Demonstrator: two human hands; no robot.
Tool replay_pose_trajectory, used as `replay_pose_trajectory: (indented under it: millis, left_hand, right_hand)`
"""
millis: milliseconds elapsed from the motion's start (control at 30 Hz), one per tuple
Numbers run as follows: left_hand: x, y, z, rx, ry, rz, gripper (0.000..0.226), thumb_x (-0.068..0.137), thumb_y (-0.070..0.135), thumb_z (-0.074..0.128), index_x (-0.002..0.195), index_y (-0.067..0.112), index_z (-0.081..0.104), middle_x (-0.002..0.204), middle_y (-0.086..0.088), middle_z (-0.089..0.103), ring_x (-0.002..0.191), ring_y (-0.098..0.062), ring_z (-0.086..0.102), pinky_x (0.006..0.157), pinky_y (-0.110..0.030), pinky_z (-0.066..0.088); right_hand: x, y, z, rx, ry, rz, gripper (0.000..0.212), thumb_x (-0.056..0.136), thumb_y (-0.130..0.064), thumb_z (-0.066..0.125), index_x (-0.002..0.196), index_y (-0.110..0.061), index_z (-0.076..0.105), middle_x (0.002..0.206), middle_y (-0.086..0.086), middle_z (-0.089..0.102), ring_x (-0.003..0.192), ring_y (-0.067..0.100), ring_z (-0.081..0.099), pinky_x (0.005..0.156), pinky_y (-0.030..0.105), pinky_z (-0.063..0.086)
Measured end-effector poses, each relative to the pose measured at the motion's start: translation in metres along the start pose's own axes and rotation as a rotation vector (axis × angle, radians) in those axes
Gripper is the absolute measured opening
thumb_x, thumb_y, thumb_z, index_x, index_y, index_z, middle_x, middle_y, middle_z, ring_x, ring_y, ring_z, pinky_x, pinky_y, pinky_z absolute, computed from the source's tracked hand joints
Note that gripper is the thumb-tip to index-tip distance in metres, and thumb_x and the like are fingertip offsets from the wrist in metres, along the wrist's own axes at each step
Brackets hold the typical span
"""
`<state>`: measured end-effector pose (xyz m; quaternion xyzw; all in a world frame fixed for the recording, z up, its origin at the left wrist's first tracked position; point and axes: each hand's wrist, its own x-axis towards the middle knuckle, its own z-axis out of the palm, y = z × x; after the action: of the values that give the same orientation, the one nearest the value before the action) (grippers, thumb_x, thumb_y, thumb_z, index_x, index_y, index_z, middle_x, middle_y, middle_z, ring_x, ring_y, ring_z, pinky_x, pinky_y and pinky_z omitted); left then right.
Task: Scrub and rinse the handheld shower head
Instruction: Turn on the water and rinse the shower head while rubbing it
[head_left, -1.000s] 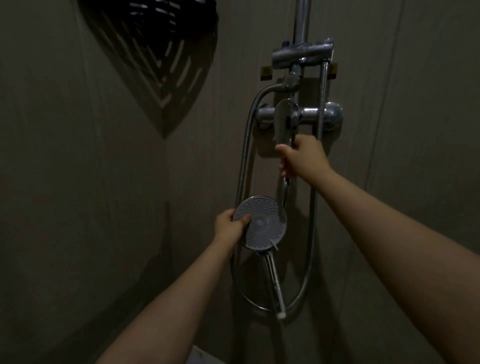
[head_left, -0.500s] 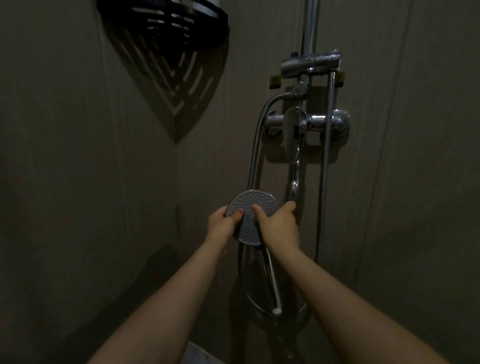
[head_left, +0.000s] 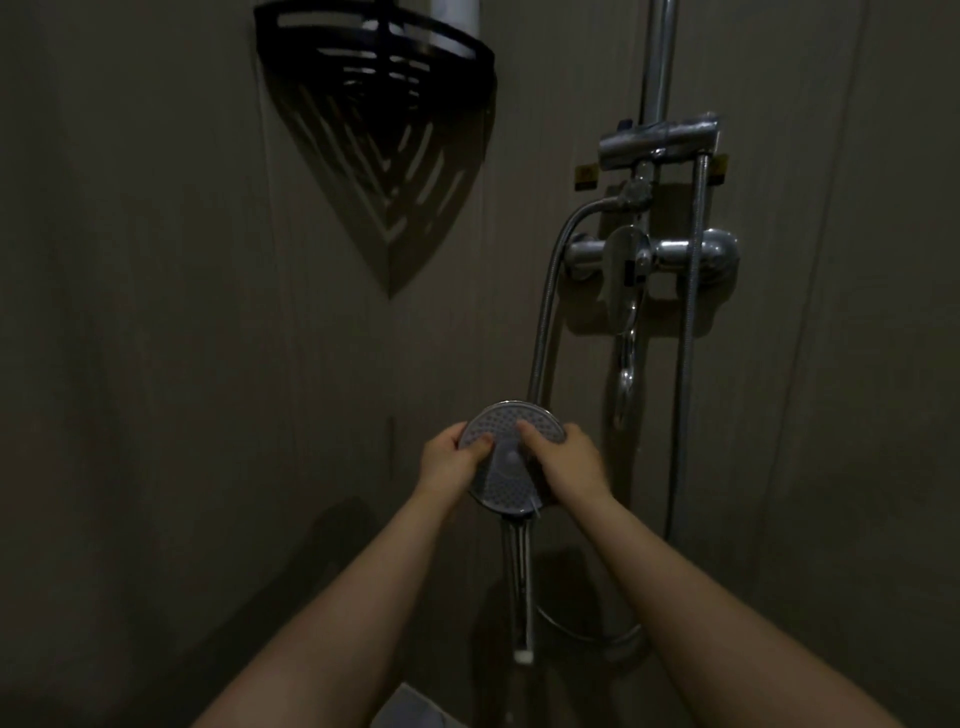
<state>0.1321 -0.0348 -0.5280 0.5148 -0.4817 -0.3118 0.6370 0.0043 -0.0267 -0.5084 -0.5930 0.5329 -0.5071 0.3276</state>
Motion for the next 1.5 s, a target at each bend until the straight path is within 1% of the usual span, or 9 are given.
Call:
replay_pose_trajectory:
  millis: [233, 433, 633, 733, 900, 1000, 1267, 1400, 1500]
  left_hand:
    - [-0.003, -0.003, 0.001, 0.106, 0.018, 0.03, 0.024, 0.085, -0.001, 0.058, 0.107, -0.008, 0.062, 0.092, -0.009, 0.06, 0.076, -0.016, 0.055, 0.052, -0.004, 0.041]
    - [-0.012, 0.001, 0.017, 0.197, -0.048, 0.066, 0.025, 0.083, 0.001, 0.06, 0.108, -0.002, 0.064, 0.092, -0.007, 0.061, 0.088, -0.016, 0.056, 0.059, -0.008, 0.042]
    - [-0.003, 0.005, 0.006, 0.19, 0.039, 0.054, 0.023, 0.081, -0.004, 0.061, 0.104, -0.007, 0.064, 0.092, -0.008, 0.061, 0.086, -0.017, 0.054, 0.058, -0.003, 0.041]
    - [0.004, 0.026, 0.0, 0.198, 0.037, 0.018, 0.024, 0.082, -0.004, 0.06, 0.106, -0.008, 0.063, 0.093, -0.008, 0.061, 0.083, -0.017, 0.055, 0.056, -0.001, 0.042]
    - [0.02, 0.099, -0.021, 0.175, 0.069, -0.048, 0.026, 0.084, -0.002, 0.059, 0.109, -0.006, 0.062, 0.092, -0.006, 0.06, 0.076, -0.012, 0.056, 0.055, -0.002, 0.043]
    - [0.033, 0.153, -0.039, 0.127, 0.12, -0.082, 0.025, 0.084, 0.001, 0.06, 0.109, -0.003, 0.062, 0.096, -0.008, 0.061, 0.089, -0.02, 0.056, 0.067, -0.017, 0.048]
    - [0.049, 0.321, -0.058, -0.162, 0.182, -0.121, 0.026, 0.089, 0.0, 0.052, 0.114, -0.003, 0.058, 0.099, -0.011, 0.062, 0.091, -0.023, 0.058, 0.085, -0.034, 0.05]
    - [0.051, 0.39, -0.067, -0.207, 0.203, -0.129, 0.027, 0.09, 0.005, 0.051, 0.117, 0.001, 0.057, 0.096, -0.005, 0.063, 0.092, -0.019, 0.059, 0.086, -0.032, 0.049]
    - [0.053, 0.436, -0.07, -0.246, 0.197, -0.126, 0.026, 0.091, 0.005, 0.051, 0.115, 0.003, 0.058, 0.095, -0.005, 0.064, 0.099, -0.023, 0.058, 0.091, -0.039, 0.048]
  right_hand:
    - [0.002, 0.002, -0.012, -0.124, -0.116, -0.083, 0.026, 0.096, -0.022, 0.046, 0.114, -0.005, 0.053, 0.116, 0.015, 0.061, 0.09, 0.016, 0.052, 0.069, 0.022, 0.037]
    - [0.008, -0.006, -0.005, -0.287, 0.003, -0.238, 0.029, 0.086, -0.044, 0.058, 0.082, -0.016, 0.062, 0.078, 0.002, 0.063, 0.073, 0.018, 0.059, 0.065, 0.029, 0.047]
    - [0.025, -0.013, -0.013, 0.028, -0.06, -0.139, 0.027, 0.099, -0.016, 0.038, 0.09, -0.006, 0.062, 0.082, 0.005, 0.057, 0.083, 0.018, 0.053, 0.061, 0.019, 0.038]
    - [0.031, -0.032, -0.007, 0.032, -0.136, -0.15, 0.023, 0.094, -0.027, 0.05, 0.083, -0.009, 0.06, 0.075, 0.002, 0.058, 0.078, 0.02, 0.056, 0.062, 0.024, 0.041]
    - [0.049, -0.101, -0.012, -0.134, -0.244, -0.288, 0.022, 0.091, -0.012, 0.054, 0.107, -0.005, 0.067, 0.107, 0.01, 0.068, 0.102, 0.02, 0.061, 0.089, 0.025, 0.044]
    - [0.06, -0.153, -0.023, -0.096, -0.339, -0.288, 0.031, 0.092, -0.002, 0.048, 0.121, -0.003, 0.058, 0.123, 0.012, 0.062, 0.118, 0.023, 0.055, 0.099, 0.027, 0.039]
    - [0.057, -0.275, -0.063, 0.143, -0.544, 0.009, 0.039, 0.087, -0.001, 0.058, 0.124, -0.008, 0.048, 0.115, 0.007, 0.06, 0.103, 0.019, 0.056, 0.073, 0.022, 0.05]
    - [0.052, -0.333, -0.087, 0.186, -0.625, 0.098, 0.02, 0.088, -0.01, 0.058, 0.104, -0.02, 0.054, 0.096, -0.005, 0.062, 0.095, 0.015, 0.06, 0.089, 0.035, 0.049]
    - [0.045, -0.372, -0.099, 0.212, -0.689, 0.123, 0.007, 0.091, -0.027, 0.056, 0.097, -0.024, 0.056, 0.097, -0.002, 0.064, 0.088, 0.014, 0.062, 0.077, 0.03, 0.051]
